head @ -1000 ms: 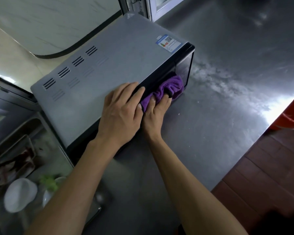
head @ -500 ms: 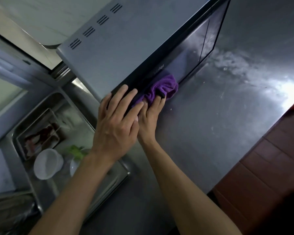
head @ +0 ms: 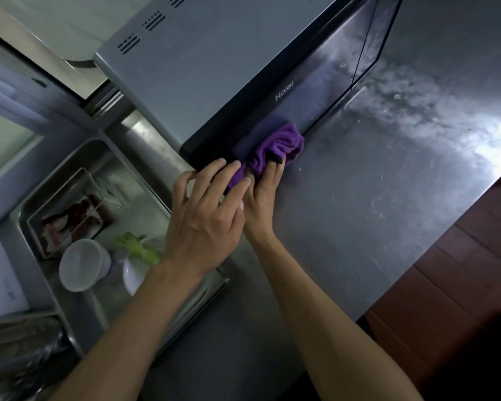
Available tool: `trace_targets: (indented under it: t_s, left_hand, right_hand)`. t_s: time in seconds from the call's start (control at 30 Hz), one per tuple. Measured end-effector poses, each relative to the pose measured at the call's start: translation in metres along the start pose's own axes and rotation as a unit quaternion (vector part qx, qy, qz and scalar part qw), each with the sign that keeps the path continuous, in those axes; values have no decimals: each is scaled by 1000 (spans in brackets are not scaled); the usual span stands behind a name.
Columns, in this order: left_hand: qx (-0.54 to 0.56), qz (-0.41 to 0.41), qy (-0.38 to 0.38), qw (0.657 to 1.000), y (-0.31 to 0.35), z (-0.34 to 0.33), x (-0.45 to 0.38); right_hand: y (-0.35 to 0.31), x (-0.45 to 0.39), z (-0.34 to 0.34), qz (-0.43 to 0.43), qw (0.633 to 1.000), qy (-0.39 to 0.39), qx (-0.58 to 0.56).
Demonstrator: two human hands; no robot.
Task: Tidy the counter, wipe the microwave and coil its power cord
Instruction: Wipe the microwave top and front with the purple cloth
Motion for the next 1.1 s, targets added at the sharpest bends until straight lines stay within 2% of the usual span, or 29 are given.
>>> trace_targets:
  t_s: [0.13, 0.23, 0.7, 1.0, 1.1]
  left_hand:
    - [-28, 24, -29, 999, 11, -8, -13]
    - [-30, 4, -48, 998, 27, -19, -29]
    - [-10, 29, -84, 996, 70, -63, -148]
    - [6, 52, -84, 995, 79, -83, -161]
    - [14, 66, -82, 994, 83, -88, -157]
  right_hand:
    - [5, -40, 23, -4, 1000, 14, 16]
    - [10, -70, 40, 5, 999, 19, 28]
    - [10, -228, 132, -18, 998, 46, 30]
    - [21, -218, 135, -39, 997, 47, 39]
    - [25, -200, 134, -56, 997, 16, 40]
Point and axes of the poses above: each hand's wrist, its own x-axis away from the middle knuckle, its own z-axis out of the back of the hand, y = z × x, the point moved 2 cm from there along -x, towards the middle knuckle, and after that the axes turned 9 degrees about x, right-handed, at the moved point
